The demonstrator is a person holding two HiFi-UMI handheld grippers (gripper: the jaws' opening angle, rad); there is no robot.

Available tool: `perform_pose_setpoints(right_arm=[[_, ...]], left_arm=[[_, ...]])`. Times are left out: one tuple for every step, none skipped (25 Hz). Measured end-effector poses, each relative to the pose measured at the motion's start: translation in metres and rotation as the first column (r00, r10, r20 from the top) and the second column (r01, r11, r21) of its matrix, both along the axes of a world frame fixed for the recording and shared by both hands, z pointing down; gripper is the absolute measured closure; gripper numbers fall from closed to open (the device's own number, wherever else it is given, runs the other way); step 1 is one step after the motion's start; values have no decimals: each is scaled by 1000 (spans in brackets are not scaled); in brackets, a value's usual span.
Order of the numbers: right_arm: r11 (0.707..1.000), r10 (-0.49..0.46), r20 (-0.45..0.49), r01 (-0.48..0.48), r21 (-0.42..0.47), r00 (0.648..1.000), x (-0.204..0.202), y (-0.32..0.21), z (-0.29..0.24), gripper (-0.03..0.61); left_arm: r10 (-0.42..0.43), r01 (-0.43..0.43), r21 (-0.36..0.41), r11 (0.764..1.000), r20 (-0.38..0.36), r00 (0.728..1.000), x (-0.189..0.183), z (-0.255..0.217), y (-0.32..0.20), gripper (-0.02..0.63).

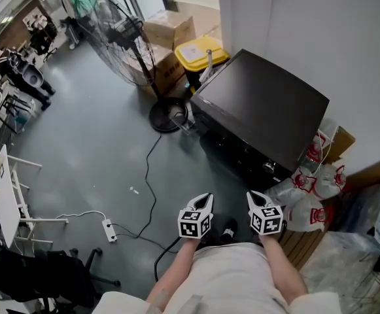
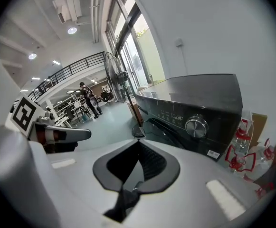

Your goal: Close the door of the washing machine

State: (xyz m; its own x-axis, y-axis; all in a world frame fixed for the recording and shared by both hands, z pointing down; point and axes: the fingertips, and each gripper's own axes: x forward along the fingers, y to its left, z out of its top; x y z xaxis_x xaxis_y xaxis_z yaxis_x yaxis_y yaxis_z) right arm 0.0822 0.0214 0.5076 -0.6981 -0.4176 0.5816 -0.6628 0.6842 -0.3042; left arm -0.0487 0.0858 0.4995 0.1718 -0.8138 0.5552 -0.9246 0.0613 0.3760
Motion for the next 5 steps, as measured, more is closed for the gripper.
perform_pose_setpoints(right_arm=[[1000,4,-1,-4,-2,1000,2,-1,0,578],[1000,7,0,-7,-3,1000,3,-2,0,577],[1000,9,1,-9,-4,1000,5,-3,0,577],[1000,10,1,-10,-4,1000,6,-4,-1,578],[1000,11,2,-11,-4,1000,7,-5,-1,578]], left_arm=[[3,-3,1,1000,1,1000,1,-1,-1,609],[5,-5,1,1000,2,1000,2,-1,-2,609],[6,-6,1,1000,3,1000,3,-1,-4,608],[7,-7,1,1000,3,1000,4,-2,-5,609],[8,-8,1,1000,4,1000,5,-2,-6,609]])
